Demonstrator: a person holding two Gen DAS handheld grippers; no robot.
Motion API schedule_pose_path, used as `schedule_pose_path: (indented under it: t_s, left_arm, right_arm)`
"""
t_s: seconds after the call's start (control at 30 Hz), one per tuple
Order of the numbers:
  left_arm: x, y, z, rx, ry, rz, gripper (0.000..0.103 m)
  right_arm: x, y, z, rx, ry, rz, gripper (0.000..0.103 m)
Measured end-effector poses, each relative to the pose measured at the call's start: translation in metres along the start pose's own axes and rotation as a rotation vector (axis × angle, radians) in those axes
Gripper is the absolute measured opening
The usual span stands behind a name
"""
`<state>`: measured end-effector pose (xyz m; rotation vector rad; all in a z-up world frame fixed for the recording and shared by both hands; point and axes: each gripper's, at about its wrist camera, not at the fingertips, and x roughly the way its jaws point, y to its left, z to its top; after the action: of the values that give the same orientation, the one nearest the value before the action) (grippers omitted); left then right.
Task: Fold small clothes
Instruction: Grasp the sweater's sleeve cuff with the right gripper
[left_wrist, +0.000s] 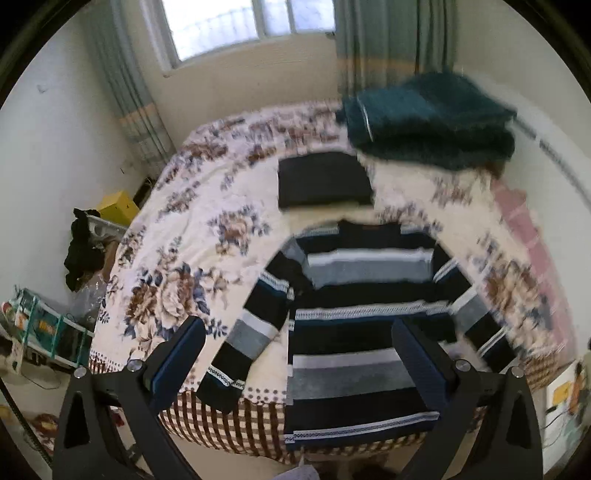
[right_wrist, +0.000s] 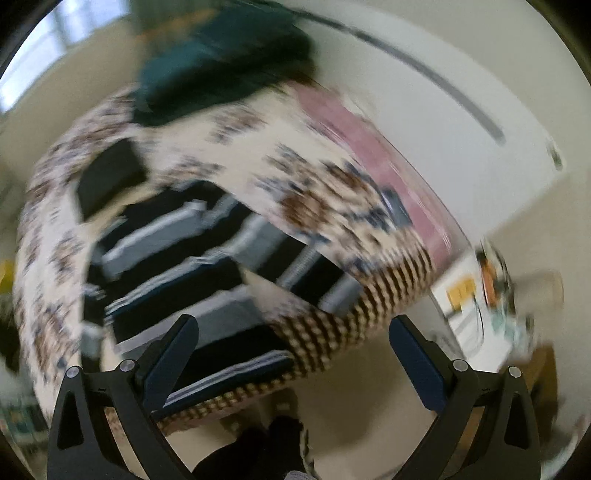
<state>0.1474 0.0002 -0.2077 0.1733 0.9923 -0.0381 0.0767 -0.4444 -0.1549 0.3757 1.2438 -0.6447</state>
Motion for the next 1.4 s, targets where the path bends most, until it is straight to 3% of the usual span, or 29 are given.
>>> schedule_pose_path:
  t_s: [0.13, 0.3, 0.5, 0.6, 0.63, 0.7, 0.77, 0.8, 0.87, 0.93, 1.1, 1.3, 1.4]
  left_arm:
    - [0.056, -0.021, -0.01, 0.018, 0.088, 0.021, 0.103]
    - [0.122, -0.055, -0.025, 0.043, 0.199, 0.097, 0.103]
    - [0.204, -0.087, -0.049, 0.042, 0.361, 0.131, 0.103]
    - [0.236, -0.107, -0.06, 0.119, 0.362, 0.176, 0.103]
    - [0.245, -0.114, -0.064, 0.152, 0.354, 0.184, 0.103]
    - [0.263, -0.129, -0.072, 0.207, 0.342, 0.178, 0.103]
    - [0.279, -0.141, -0.077, 0.231, 0.346, 0.155, 0.103]
    - [0.286, -0.146, -0.081, 0.235, 0.353, 0.146, 0.103]
    - [0.296, -0.154, -0.083, 0.226, 0.363, 0.128, 0.103]
    - [0.303, -0.16, -0.086, 0.207, 0.368, 0.105, 0.103]
    - [0.31, -0.175, -0.087, 0.184, 0.378, 0.07, 0.103]
    - [0.308, -0.179, -0.079, 0.165, 0.355, 0.052, 0.103]
    - [0.311, -0.179, -0.075, 0.154, 0.347, 0.046, 0.103]
  right_arm:
    - [0.097, -0.068, -0.007, 0.113, 0.087, -0.052, 0.103]
    - [0.231, -0.137, 0.003, 0.242, 0.223, 0.005, 0.103]
    - [0.386, -0.168, -0.01, 0.365, 0.422, 0.095, 0.102]
    - [0.439, -0.171, -0.023, 0.436, 0.47, 0.143, 0.098]
    - [0.452, -0.17, -0.028, 0.473, 0.485, 0.18, 0.09]
    - [0.468, -0.165, -0.035, 0.513, 0.494, 0.235, 0.077]
    - [0.471, -0.156, -0.038, 0.508, 0.461, 0.22, 0.048]
    - [0.47, -0.153, -0.04, 0.504, 0.446, 0.209, 0.04]
    - [0.465, -0.152, -0.045, 0.52, 0.419, 0.211, 0.015]
    - [0.456, -0.155, -0.048, 0.527, 0.395, 0.252, 0.008]
    - [0.414, -0.169, -0.042, 0.477, 0.282, 0.292, 0.007]
    - [0.372, -0.202, 0.003, 0.464, 0.132, 0.275, 0.007]
    - [0.37, -0.214, 0.024, 0.48, 0.093, 0.255, 0.007]
